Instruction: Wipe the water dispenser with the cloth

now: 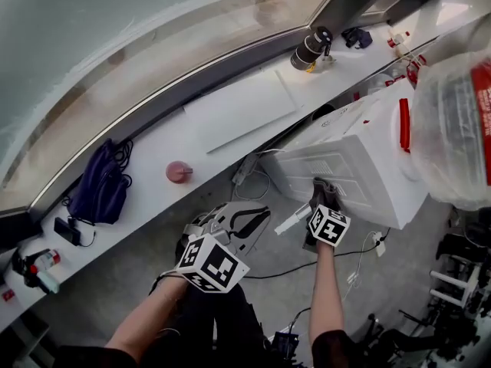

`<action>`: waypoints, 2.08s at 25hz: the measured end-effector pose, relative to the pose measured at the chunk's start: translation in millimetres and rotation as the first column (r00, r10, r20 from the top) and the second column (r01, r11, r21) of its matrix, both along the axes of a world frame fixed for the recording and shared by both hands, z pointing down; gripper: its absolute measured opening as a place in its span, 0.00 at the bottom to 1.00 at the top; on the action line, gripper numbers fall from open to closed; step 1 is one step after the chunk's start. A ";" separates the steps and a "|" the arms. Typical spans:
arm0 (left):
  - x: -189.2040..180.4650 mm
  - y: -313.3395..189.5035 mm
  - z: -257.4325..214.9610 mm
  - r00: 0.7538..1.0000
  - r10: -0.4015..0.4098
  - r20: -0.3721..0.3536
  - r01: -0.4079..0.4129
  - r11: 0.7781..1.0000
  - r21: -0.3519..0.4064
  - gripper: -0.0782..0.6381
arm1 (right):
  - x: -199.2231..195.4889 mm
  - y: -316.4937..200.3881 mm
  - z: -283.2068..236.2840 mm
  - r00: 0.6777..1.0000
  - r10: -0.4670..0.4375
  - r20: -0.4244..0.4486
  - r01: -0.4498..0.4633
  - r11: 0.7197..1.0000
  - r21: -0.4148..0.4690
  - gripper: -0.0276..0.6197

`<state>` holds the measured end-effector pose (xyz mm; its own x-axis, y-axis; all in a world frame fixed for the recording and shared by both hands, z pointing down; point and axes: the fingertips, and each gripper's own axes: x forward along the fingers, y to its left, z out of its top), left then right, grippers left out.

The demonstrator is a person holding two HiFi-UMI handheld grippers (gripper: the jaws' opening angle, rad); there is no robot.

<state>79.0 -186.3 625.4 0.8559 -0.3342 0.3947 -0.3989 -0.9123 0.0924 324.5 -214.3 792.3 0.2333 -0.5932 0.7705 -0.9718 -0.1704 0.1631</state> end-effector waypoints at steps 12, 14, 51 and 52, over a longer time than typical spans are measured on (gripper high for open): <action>-27.1 -10.6 36.8 0.999 -0.052 0.005 0.052 0.998 -0.017 0.14 | 5.0 2.4 105.6 0.992 0.118 0.052 -0.108 0.981 -0.160 0.20; -32.7 -10.6 45.6 0.998 -0.053 0.014 0.054 0.998 -0.023 0.14 | 7.2 6.9 114.6 0.992 0.123 0.043 -0.112 0.975 -0.192 0.20; -49.7 -61.6 -27.8 0.990 -0.132 -0.044 0.129 0.989 -0.077 0.14 | -71.3 -67.4 -281.8 0.979 -0.190 -0.074 0.203 0.940 0.275 0.20; -52.4 -61.5 -25.6 0.990 -0.132 -0.042 0.128 0.989 -0.079 0.14 | -72.8 -68.7 -276.9 0.980 -0.185 -0.074 0.199 0.941 0.273 0.20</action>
